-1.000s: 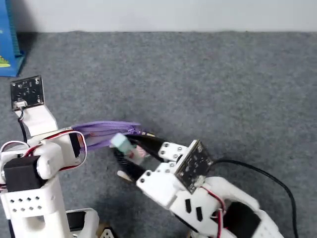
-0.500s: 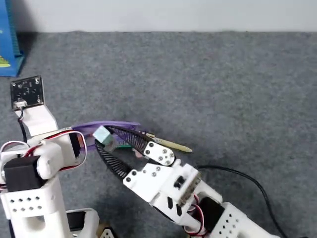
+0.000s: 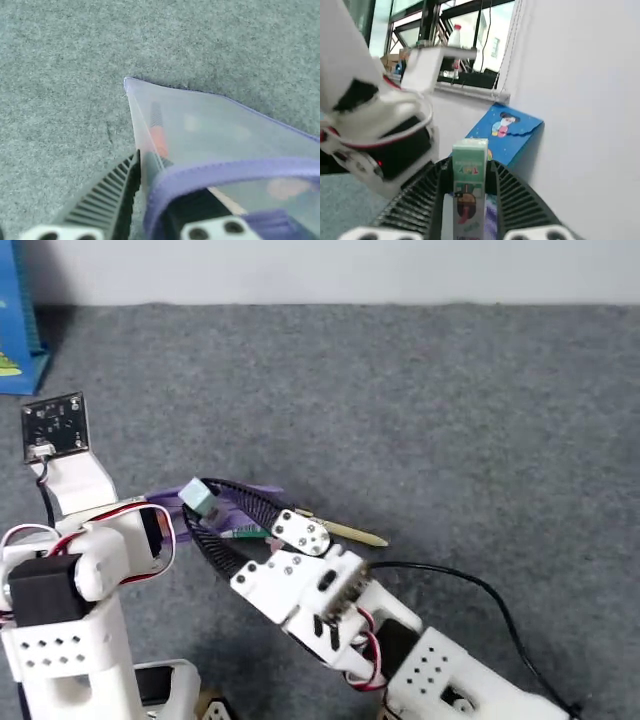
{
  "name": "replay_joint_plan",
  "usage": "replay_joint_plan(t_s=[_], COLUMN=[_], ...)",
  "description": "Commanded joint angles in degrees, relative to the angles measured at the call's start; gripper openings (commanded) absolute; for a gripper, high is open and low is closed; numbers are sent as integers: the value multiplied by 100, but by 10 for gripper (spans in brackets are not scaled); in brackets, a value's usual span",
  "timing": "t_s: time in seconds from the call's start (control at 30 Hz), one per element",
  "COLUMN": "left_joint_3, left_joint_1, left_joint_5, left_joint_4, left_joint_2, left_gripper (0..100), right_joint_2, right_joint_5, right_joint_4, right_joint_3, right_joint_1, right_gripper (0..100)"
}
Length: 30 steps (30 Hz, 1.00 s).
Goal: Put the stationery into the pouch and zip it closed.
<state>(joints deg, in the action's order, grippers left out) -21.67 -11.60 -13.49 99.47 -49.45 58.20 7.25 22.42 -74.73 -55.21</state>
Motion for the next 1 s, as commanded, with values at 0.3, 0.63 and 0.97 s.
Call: replay_joint_plan(t_s=[0.3,0.63,0.97], left_joint_3=[330,330,330], left_joint_1=[9,9,-387], left_joint_5=[-62,-62,-18], left_joint_4=[53,53,53], left_joint_2=[9,9,0], left_gripper=[12,12,12], right_joint_2=[207,1613,1367], right_joint_5=[-431,-598,-1336], right_joint_4=[-1033,-3301,-6352], right_joint_3=[220,774,1266], right_joint_1=[189,295,1789], right_gripper=[254,213,210])
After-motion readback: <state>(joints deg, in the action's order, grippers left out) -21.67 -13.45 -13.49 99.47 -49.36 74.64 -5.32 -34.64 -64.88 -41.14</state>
